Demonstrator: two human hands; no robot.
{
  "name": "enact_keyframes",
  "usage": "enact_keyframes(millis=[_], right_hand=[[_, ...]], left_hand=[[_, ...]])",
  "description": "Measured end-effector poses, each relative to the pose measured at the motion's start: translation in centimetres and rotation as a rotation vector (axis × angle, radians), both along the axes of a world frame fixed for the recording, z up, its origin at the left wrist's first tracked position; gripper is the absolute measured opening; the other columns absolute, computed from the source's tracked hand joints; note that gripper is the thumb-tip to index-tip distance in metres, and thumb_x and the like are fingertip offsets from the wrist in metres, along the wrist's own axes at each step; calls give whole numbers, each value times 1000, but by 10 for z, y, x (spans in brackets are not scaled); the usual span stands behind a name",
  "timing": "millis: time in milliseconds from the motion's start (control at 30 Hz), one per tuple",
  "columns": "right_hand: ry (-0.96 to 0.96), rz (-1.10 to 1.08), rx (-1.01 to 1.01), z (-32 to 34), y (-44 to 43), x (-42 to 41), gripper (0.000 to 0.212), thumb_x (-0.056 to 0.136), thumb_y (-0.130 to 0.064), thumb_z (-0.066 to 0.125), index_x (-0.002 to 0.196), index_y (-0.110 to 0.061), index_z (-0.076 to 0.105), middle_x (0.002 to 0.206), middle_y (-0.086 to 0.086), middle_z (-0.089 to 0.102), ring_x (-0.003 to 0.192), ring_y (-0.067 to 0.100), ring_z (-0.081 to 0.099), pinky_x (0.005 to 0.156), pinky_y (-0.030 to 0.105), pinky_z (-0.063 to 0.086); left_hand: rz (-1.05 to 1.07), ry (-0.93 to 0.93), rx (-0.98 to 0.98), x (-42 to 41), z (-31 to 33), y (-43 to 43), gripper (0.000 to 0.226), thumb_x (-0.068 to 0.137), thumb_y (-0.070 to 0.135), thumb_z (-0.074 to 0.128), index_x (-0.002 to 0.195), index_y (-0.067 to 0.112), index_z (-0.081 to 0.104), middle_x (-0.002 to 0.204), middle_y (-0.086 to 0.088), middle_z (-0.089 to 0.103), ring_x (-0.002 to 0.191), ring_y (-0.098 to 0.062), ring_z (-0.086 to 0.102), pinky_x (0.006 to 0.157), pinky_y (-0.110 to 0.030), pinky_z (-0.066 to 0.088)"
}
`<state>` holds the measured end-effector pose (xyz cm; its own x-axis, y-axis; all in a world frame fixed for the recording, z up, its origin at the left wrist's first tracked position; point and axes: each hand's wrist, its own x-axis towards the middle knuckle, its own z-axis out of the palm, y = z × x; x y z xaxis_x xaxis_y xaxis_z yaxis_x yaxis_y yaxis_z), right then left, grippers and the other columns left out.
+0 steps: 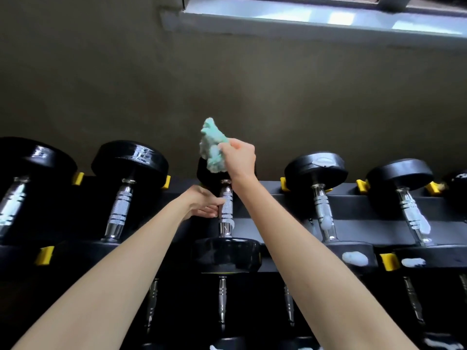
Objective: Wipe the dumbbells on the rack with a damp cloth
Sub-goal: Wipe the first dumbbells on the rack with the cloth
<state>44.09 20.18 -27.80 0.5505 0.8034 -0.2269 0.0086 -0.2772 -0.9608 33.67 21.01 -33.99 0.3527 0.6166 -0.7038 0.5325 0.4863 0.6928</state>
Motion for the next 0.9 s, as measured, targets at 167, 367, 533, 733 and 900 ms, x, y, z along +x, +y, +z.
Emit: enact_keyframes(millis=[167,367,533,733,900], right_hand=[[78,167,-13,-6,-31,46,30,71,3,51,89,-14,68,73,-3,61,69,8,54,61,18,44],[-379,348,-20,-56,-46,35,38,79,5,48,96,-18,74,77,-4,69,62,-2,48,59,13,38],[-335,394,17,-67,-49,44,36,80,5,51,101,-14,73,94,3,72,86,4,57,76,23,45],[-237,407,-29,-79,-60,44,45,73,19,39,98,-4,67,99,18,59,91,20,54,73,25,40],[288,275,-140,-99,-70,43,43,85,12,46,103,-21,67,87,1,66,82,21,61,78,42,55]], left_hand=[[114,101,-7,-19,-10,2,14,93,8,55,79,3,54,70,-14,61,34,-7,58,44,-17,51],[107,151,-48,-21,-13,1,12,95,10,47,96,1,54,74,-11,63,43,-12,61,44,-18,50],[144,160,-18,-22,-17,1,15,95,10,45,105,2,53,74,-10,62,39,-11,59,41,-17,49],[122,170,-62,-19,-20,-6,13,95,10,44,102,4,53,75,-9,62,52,-13,59,48,-19,51],[134,162,-63,-18,-18,-5,14,96,10,42,103,4,51,76,-10,60,63,-17,58,43,-16,50]])
